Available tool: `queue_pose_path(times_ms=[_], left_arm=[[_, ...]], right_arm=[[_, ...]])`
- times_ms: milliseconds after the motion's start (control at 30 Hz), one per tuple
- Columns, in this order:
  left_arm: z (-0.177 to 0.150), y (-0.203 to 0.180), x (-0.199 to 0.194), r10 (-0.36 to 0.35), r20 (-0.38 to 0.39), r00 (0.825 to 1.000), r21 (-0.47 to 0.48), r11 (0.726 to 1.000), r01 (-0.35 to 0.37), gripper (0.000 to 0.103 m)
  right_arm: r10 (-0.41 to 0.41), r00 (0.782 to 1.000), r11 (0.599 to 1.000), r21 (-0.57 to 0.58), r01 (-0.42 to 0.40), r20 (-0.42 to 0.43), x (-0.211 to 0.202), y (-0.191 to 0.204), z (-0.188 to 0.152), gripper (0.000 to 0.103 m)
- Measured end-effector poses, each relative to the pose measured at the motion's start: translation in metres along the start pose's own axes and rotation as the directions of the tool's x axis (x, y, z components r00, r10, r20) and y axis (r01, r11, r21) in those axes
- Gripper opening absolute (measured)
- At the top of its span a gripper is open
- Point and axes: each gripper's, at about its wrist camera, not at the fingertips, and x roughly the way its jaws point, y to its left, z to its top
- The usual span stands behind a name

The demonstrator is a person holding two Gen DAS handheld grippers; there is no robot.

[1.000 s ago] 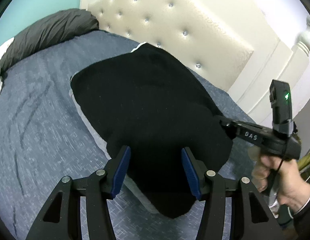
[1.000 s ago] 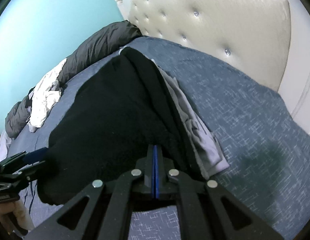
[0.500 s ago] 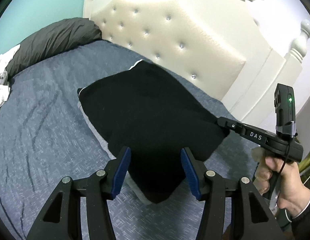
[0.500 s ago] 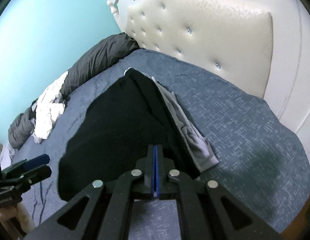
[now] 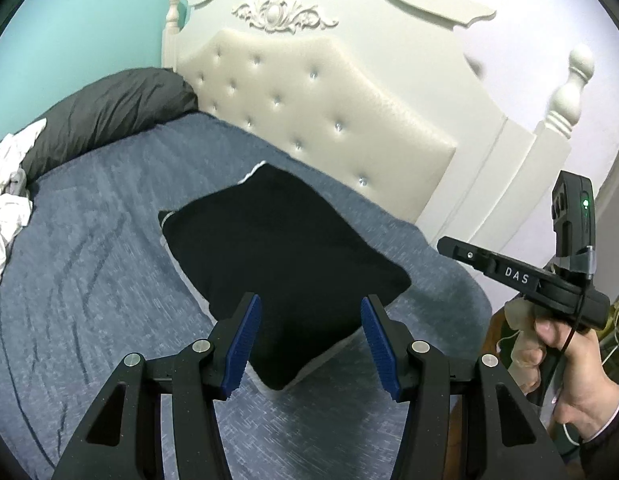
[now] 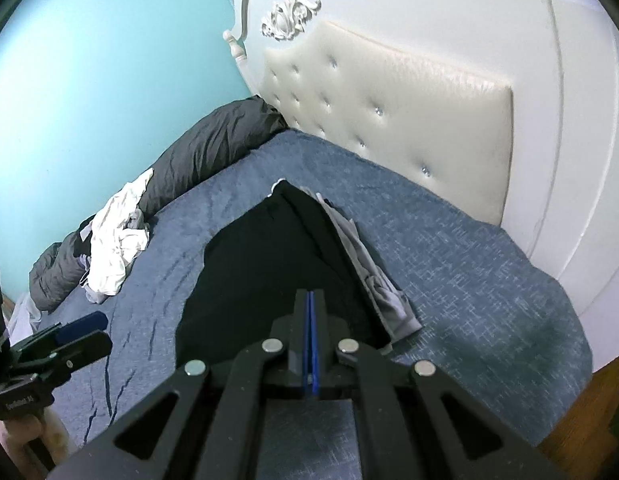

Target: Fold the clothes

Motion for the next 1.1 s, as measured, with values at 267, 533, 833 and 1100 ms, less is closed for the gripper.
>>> queue_pose_path(times_ms=[267,533,833,1100], left_arm=[[0.000,-0.017,-0.043,0.000,0.046,0.999,0.014,1.000,-0.001,0.057],[-0.008,-0.026,-0.081,-0.004,0.077,0.997,0.022,1.000,0.002,0.057],[-0.020,-0.031,-0.126,-0.001,0.111,0.994,0.022,1.000,-0.001,0.059],[-0.035,-0.037,-0.159,0.000,0.136,0.991,0.033,0.999,-0.004,0.060]], right_arm=[[-0.021,1.000,0.999,-0.026,0.021,0.024,-0.039,0.018,-0.001,0.001],[-0.014,0.999,0.999,-0.049,0.016,0.043,-0.080,0.039,-0.009,0.001],[-0.019,0.997,0.998,-0.065,0.024,0.078,-0.123,0.058,-0.028,0.001],[-0.019,0.994,0.997,-0.075,0.026,0.104,-0.154,0.076,-0.043,0.001]])
